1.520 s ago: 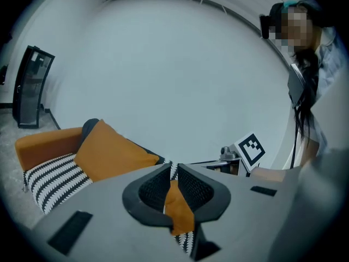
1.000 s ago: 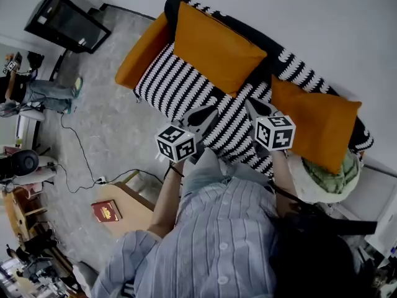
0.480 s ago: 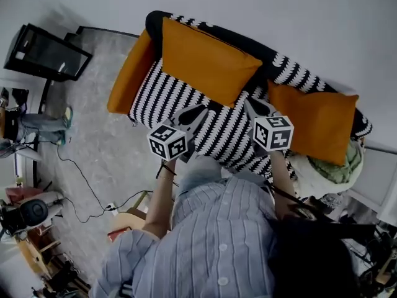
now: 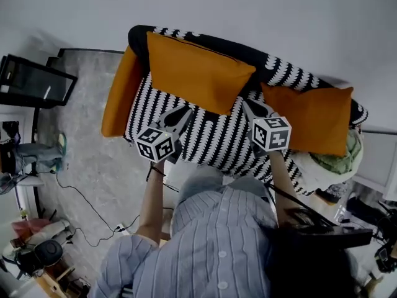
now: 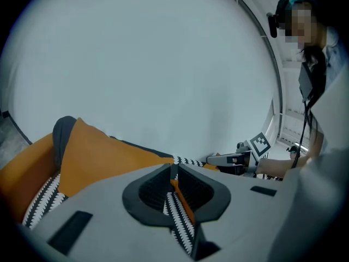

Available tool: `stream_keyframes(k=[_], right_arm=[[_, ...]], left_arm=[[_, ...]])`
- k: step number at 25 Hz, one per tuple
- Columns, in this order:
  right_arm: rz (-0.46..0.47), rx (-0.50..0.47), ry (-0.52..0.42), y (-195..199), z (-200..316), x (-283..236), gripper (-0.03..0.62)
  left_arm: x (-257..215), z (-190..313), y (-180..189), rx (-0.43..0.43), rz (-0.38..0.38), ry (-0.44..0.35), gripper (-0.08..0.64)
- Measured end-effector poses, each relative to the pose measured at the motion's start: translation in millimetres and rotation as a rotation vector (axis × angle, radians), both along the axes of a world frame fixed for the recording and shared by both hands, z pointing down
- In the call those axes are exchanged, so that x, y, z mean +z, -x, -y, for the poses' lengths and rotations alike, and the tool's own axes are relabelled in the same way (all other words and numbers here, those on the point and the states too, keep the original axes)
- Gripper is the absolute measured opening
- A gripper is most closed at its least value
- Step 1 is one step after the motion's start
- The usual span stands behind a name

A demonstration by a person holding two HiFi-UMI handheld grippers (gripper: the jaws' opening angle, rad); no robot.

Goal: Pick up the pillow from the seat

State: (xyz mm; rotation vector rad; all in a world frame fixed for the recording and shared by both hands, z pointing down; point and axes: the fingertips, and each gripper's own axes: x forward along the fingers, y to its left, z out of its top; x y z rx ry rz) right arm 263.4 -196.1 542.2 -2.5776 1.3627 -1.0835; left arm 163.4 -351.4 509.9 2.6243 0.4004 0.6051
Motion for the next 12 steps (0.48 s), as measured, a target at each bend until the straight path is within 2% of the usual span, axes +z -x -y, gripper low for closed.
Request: stream_keyframes(k=[7, 12], right_arm=[[0.0, 0.036, 0.049, -28, 6, 27, 0.038], [0.001, 0.028, 0.088, -47, 11, 48, 0.038]], left_arm=[[34, 27, -29, 0.108, 0.04, -0.042, 0.034], [64, 44, -42, 0.166, 0.086, -0.08, 0.034]])
